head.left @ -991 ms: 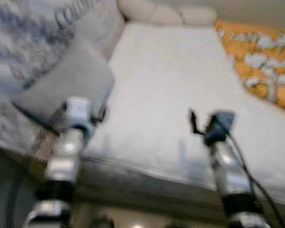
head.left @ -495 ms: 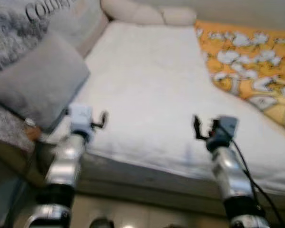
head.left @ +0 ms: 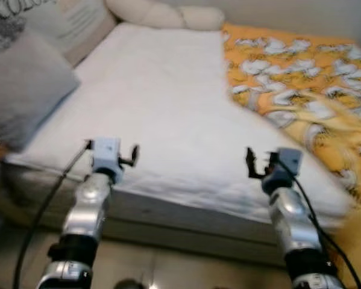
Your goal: Clean up the room
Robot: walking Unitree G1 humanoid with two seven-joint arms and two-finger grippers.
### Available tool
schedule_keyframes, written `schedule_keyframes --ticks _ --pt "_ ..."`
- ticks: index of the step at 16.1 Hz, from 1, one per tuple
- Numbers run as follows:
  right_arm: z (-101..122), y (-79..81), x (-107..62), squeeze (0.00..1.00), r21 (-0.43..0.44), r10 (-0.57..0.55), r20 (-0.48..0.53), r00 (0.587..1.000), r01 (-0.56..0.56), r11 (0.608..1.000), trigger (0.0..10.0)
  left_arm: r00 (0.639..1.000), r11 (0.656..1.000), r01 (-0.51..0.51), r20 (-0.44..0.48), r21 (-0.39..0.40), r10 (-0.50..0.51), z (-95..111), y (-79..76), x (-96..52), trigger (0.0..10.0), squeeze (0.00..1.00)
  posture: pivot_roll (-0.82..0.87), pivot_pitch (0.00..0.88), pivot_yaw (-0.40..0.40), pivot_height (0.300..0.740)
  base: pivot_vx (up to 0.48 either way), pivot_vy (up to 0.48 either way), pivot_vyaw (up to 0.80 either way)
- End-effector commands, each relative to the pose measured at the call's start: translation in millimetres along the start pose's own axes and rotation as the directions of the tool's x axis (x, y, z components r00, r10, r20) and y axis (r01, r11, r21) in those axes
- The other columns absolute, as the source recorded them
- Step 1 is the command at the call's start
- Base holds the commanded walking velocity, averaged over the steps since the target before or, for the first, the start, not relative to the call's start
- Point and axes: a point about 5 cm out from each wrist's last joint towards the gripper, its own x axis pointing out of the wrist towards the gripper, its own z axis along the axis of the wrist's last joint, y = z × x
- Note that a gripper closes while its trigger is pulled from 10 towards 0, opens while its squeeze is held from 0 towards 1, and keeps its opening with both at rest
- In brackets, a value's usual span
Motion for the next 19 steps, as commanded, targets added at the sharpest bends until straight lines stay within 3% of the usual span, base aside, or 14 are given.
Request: schedule_keyframes --ticks 1,10,12,13,14,16,19 --pt "2.0 6.0 1.1 1.00 0.001 0.012 0.007 1.000 -0.012 1.000 10.0 1.000 1.000 -0.017 0.005 0.015 0.017 2.5 8.2 -0.7 10.0 0.58 0.02 0.000 -0.026 0.740 0.000 -0.480 0.00" --pt "-0.6 7.5 1.6 1.00 -0.002 0.007 -0.008 1.000 -0.007 1.000 10.0 1.000 1.000 -0.022 -0.006 -0.012 0.022 2.3 8.5 0.9 10.0 0.54 0.02 0.000 -0.020 0.740 0.000 -0.473 0.00" --pt "-1.2 7.4 1.5 1.00 -0.003 0.003 -0.011 1.000 -0.003 1.000 10.0 0.999 0.999 -0.030 -0.012 -0.033 0.030 1.6 8.5 1.2 10.0 0.52 0.02 0.000 -0.018 0.740 0.000 0.000 0.00" --pt "-1.7 7.2 1.6 0.31 -0.001 0.000 -0.014 1.000 0.000 1.000 10.0 1.000 0.999 -0.028 -0.011 -0.034 0.028 1.8 8.1 1.7 10.0 0.38 0.02 0.000 -0.017 0.740 0.000 0.000 0.00" --pt "-2.2 7.2 1.8 0.00 -0.008 -0.004 -0.022 1.000 0.004 1.000 10.0 1.000 0.999 -0.026 -0.010 -0.023 0.026 2.4 7.9 2.2 10.0 0.10 0.02 0.000 -0.016 0.740 0.000 0.000 0.00" --pt "-3.2 8.2 2.4 0.00 -0.009 -0.006 -0.035 0.999 0.005 1.000 10.0 1.000 1.000 -0.026 -0.007 -0.010 0.026 3.5 8.4 2.7 10.0 0.02 0.02 0.000 -0.016 0.740 0.000 0.000 0.00" --pt "-3.3 14.1 3.2 0.00 -0.005 0.029 -0.041 0.999 -0.029 1.000 10.0 1.000 1.000 -0.010 0.003 -0.023 0.010 5.3 8.2 2.5 10.0 0.03 0.01 0.000 -0.013 0.740 0.000 0.000 0.00"
